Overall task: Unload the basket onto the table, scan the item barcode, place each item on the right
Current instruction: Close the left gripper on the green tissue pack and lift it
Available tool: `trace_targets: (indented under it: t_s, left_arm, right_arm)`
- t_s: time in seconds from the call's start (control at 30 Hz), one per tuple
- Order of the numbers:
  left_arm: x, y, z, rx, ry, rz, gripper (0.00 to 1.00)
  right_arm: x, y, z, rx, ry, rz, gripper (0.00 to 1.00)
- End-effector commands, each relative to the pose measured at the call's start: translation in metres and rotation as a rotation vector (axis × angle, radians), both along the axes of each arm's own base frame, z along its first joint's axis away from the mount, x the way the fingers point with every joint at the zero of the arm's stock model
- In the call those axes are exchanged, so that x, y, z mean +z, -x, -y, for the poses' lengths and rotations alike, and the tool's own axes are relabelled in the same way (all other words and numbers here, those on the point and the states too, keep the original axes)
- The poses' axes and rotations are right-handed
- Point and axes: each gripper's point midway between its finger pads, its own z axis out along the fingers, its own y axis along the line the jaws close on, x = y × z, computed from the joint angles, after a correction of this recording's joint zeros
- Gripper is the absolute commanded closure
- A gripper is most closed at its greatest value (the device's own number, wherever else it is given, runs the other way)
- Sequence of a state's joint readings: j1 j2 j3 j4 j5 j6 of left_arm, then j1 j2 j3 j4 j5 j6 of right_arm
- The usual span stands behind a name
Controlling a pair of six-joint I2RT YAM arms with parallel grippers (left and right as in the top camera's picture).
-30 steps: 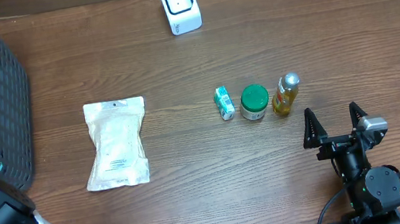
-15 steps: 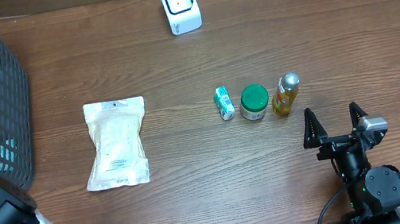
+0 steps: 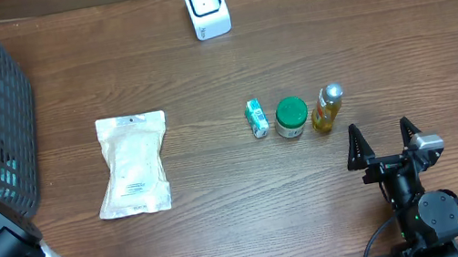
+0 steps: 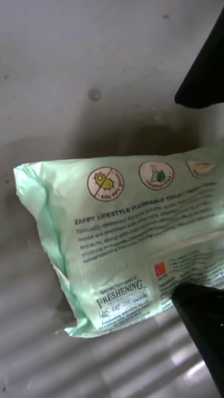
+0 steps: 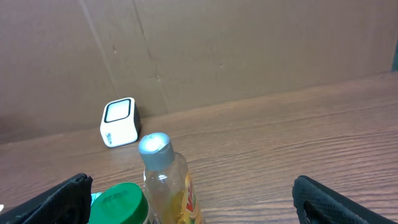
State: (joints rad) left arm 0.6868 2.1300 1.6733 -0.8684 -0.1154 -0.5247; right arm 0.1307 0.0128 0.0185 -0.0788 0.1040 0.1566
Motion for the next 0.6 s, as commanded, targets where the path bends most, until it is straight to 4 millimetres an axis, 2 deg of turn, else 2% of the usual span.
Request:
trace_targets:
  t_s: [0.0, 0.13, 0.3, 0.43, 0.57]
  left_arm:
    - [-0.01, 0.001, 0.01, -0.007, 0.026, -0.011, 0.06]
    - [-0.013, 0.004, 0.012, -0.008, 0.031, -0.023, 0.05]
    - [-0.027, 0.011, 0.016, -0.006, 0.036, -0.042, 0.06]
    - [-0.044, 0.016, 0.02, -0.009, 0.036, -0.043, 0.29]
    - [-0.045, 0.016, 0.02, -0.009, 0.035, -0.042, 0.49]
  right_arm:
    - [-0.002, 0.0, 0.0, 0.0, 0.004, 0.004, 0.0]
    - [-0.002, 0.0, 0.0, 0.0, 0.004, 0.004, 0.0]
    - [-0.002, 0.0, 0.0, 0.0, 0.004, 0.004, 0.0]
    - [-0.002, 0.0, 0.0, 0.0, 0.004, 0.004, 0.0]
    - [-0.002, 0.0, 0.0, 0.0, 0.004, 0.005, 0.0]
